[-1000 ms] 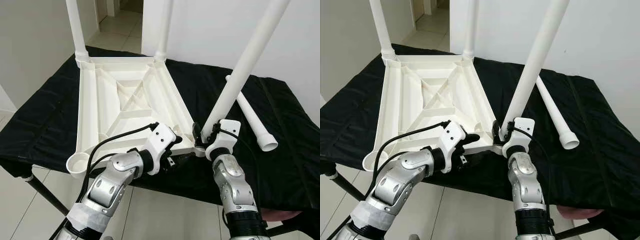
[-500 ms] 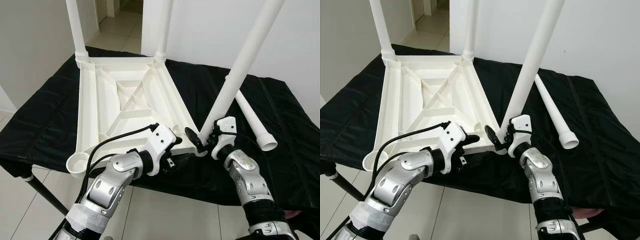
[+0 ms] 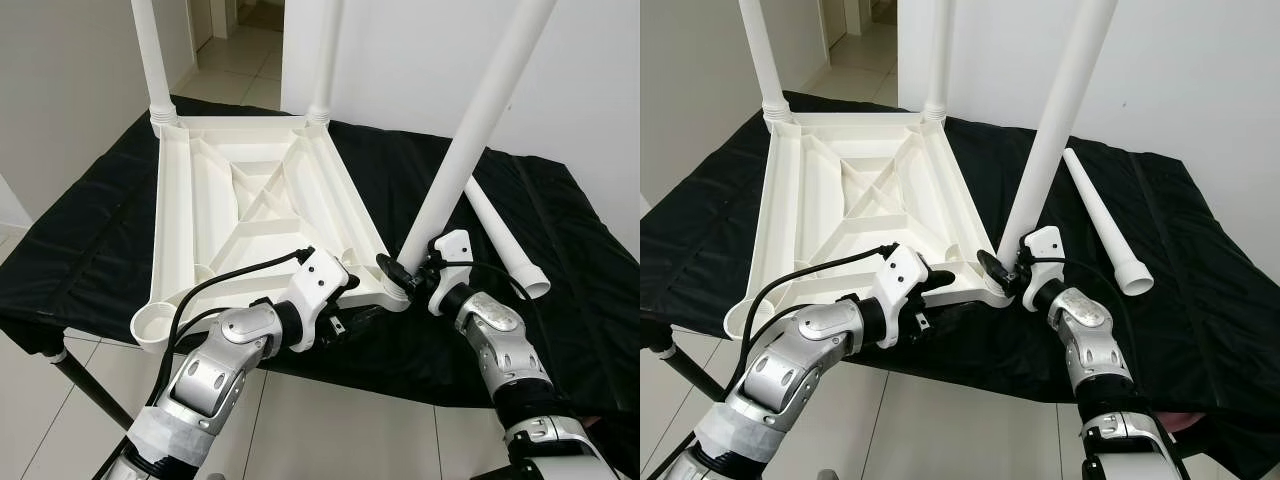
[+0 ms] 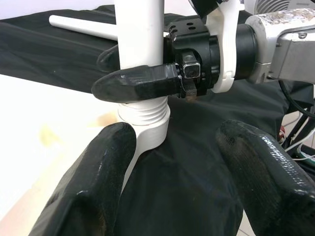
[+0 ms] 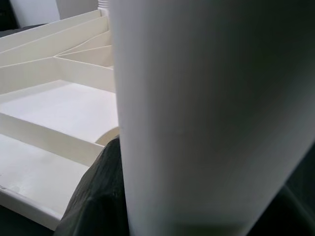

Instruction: Building children table

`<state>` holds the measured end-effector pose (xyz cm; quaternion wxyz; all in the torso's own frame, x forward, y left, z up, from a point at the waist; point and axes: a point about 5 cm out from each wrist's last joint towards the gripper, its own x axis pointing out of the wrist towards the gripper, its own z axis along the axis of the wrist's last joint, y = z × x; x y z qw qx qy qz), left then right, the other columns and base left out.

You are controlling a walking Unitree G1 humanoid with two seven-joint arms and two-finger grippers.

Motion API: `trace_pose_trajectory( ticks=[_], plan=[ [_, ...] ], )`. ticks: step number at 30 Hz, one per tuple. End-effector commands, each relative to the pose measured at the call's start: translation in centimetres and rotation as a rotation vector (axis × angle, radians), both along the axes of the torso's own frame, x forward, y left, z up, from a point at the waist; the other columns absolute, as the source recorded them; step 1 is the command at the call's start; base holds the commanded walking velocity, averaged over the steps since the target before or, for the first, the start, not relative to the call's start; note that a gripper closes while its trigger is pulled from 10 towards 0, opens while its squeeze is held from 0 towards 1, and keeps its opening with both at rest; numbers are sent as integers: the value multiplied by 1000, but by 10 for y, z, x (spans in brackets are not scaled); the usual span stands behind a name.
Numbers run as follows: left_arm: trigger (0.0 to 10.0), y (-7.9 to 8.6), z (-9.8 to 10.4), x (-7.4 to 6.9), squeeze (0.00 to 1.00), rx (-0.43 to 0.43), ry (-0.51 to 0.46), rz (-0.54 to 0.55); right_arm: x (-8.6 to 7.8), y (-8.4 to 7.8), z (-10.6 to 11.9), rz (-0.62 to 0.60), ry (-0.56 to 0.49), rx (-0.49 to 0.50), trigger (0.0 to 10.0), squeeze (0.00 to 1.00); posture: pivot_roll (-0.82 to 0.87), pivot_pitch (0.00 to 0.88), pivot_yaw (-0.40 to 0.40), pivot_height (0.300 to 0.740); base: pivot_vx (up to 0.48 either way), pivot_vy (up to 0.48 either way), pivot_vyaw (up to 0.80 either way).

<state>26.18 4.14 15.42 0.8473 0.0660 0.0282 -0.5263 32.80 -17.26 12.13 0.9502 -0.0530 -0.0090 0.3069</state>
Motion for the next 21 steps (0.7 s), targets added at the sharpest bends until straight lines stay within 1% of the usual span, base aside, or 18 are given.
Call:
trace_pose_trajectory(
  ticks=[1,3,4,6,7,9,10,11,15,16,17,18,19,21],
  plan=[
    [10000,-2,4,-1,0,3,-18,7,-5,-1,-16,6,69,-28,0,0,-6,0,-71,740,0,0,0],
    [10000,-2,3,-2,0,3,-17,5,-5,-4,-18,-26,72,-36,0,0,-8,0,-71,740,0,0,0],
    [10000,-2,3,-2,0,1,-14,6,-4,-3,-19,-44,72,-39,10000,0,-9,0,-69,740,0,0,0],
    [10000,-3,3,-2,0,-6,-7,10,-2,-3,-21,-85,70,-56,10000,0,-12,0,-66,740,0,0,0],
    [10000,-3,3,-2,0,-6,-7,10,-2,-3,-21,-85,70,-56,10000,0,-12,0,-66,740,0,0,0],
    [10000,-3,4,-2,0,-11,-1,15,-1,-1,-23,-136,72,-75,10000,0,-12,0,-65,740,0,0,0],
    [10000,-3,4,-2,0,-11,-1,15,-1,-1,-23,-136,72,-75,10000,0,-12,0,-65,740,0,0,0],
    [10000,-4,3,-2,0,-10,-3,18,-1,4,-23,-209,72,-28,10000,0,-12,0,-64,740,0,0,0],
    [10000,-4,3,-2,0,-10,-3,18,-1,5,-23,-226,72,-13,10000,0,-12,0,-64,740,0,0,0],
    [10000,-4,4,-1,0,-6,-21,35,-1,13,-23,-332,70,13,10000,0,-11,0,-69,740,0,0,0],
    [10000,-4,5,0,0,-4,-38,44,0,16,-22,-405,75,38,10000,0,-11,0,-69,740,0,0,0],
    [10000,-4,5,0,0,-4,-38,44,0,16,-22,-405,75,38,10000,0,-11,0,-69,740,0,0,0],
    [10000,-4,5,0,0,-2,-49,50,1,19,-22,-453,79,55,10000,0,-11,0,-69,740,0,0,0],
    [10000,-4,5,0,0,-2,-49,50,1,19,-22,-453,79,55,10000,0,-11,0,-69,740,0,0,0]
  ],
)
